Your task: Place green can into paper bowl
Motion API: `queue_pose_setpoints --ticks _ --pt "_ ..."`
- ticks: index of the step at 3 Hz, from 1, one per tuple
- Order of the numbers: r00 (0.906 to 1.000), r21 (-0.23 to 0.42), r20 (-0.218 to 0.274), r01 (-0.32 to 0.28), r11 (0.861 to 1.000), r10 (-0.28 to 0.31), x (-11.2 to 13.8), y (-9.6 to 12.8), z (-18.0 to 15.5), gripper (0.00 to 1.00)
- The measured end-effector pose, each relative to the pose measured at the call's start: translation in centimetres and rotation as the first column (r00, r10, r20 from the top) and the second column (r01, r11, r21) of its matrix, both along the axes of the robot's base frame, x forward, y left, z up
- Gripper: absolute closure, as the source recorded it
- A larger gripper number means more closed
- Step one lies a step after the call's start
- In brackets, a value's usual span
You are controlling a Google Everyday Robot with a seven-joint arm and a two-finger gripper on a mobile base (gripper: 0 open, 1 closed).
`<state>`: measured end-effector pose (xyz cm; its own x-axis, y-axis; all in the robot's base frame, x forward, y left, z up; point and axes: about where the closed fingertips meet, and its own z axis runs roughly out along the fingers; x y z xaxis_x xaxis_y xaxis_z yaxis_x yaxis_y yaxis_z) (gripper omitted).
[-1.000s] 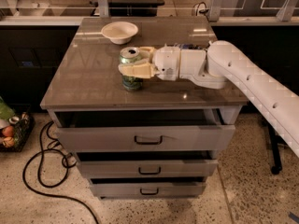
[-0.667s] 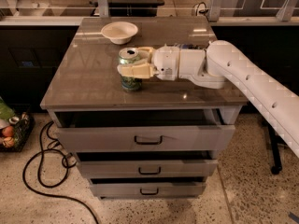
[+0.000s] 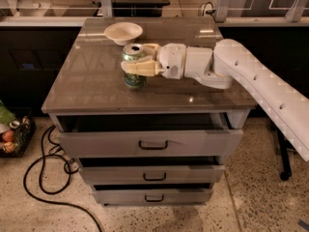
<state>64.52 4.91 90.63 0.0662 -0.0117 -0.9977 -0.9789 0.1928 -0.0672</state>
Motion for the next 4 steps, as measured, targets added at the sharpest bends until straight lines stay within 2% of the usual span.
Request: queue_pose_setpoints --ticks 1,2,3,4 --pt "0.9999 0.016 0.012 0.004 1.0 -0.004 2.3 0.5 3.1 1.0" --pt "0.9996 -0.009 0.02 0.022 1.0 -0.021 6.0 1.7 7.1 1.0" --pt "0.9988 -0.057 -0.033 0.033 0.998 -0.035 10.9 4.7 7.1 1.0" --pt "0.9939 -0.087 -0.094 0.05 0.995 -0.059 15.6 8.9 5.7 1.0"
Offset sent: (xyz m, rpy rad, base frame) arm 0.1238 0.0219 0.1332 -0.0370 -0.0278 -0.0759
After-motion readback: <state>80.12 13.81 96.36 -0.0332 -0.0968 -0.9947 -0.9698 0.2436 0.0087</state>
